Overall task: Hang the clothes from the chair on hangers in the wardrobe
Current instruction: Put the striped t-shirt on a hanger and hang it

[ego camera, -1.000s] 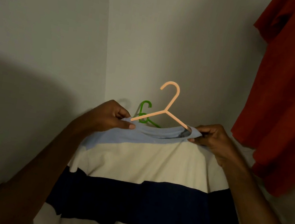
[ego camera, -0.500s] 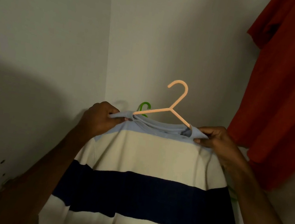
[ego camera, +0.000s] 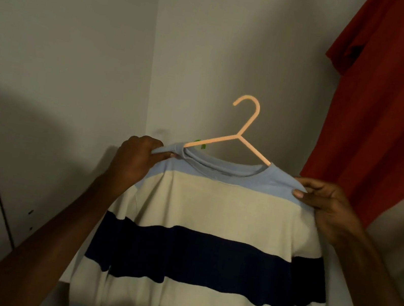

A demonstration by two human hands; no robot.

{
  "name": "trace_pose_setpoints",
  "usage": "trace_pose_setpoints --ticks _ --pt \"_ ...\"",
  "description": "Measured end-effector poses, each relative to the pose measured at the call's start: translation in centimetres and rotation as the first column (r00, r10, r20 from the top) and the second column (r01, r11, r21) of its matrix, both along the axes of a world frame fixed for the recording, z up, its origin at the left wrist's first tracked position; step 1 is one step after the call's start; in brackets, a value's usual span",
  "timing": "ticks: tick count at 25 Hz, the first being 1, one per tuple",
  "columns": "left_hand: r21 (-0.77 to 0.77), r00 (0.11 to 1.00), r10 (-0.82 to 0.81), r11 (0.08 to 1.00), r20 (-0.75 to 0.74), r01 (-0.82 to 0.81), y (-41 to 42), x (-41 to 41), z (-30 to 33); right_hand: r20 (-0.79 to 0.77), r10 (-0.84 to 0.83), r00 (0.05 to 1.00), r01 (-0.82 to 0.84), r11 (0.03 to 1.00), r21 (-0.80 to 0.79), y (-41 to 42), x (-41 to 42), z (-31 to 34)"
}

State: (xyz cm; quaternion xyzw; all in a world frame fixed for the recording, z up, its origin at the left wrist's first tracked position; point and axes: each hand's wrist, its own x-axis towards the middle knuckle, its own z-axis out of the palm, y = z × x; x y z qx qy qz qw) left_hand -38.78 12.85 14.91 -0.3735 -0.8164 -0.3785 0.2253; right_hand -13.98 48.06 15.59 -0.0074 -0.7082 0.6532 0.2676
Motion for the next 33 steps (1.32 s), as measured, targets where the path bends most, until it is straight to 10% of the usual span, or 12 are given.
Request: trace_pose_setpoints --ticks 5,11,24,33 --pt "-0.151 0.981 0.168 0.977 0.094 -0.153 -0.2 2.2 1.1 -0.033 -0.078 0.996 0.076 0.996 -0.044 -0.8 1.7 -0.6" --pt "-0.046 0.926 -0.201 0.973 0.32 0.227 -2.9 3.6 2.6 0.003 -0.123 0.992 0.123 0.991 0.046 -1.6 4.6 1.4" --pt "0.127 0.792 -0.454 0.888 0.409 0.443 -7.2 12.6 5.9 -0.004 -0.187 0.982 0.183 0.955 0.233 -1.6 11.5 3.6" --pt "0.363 0.96 -0.07 0.931 0.271 -0.034 -4.2 18.0 9.0 -0.228 -0.379 0.897 0.428 0.874 0.231 -3.0 15.0 7.6"
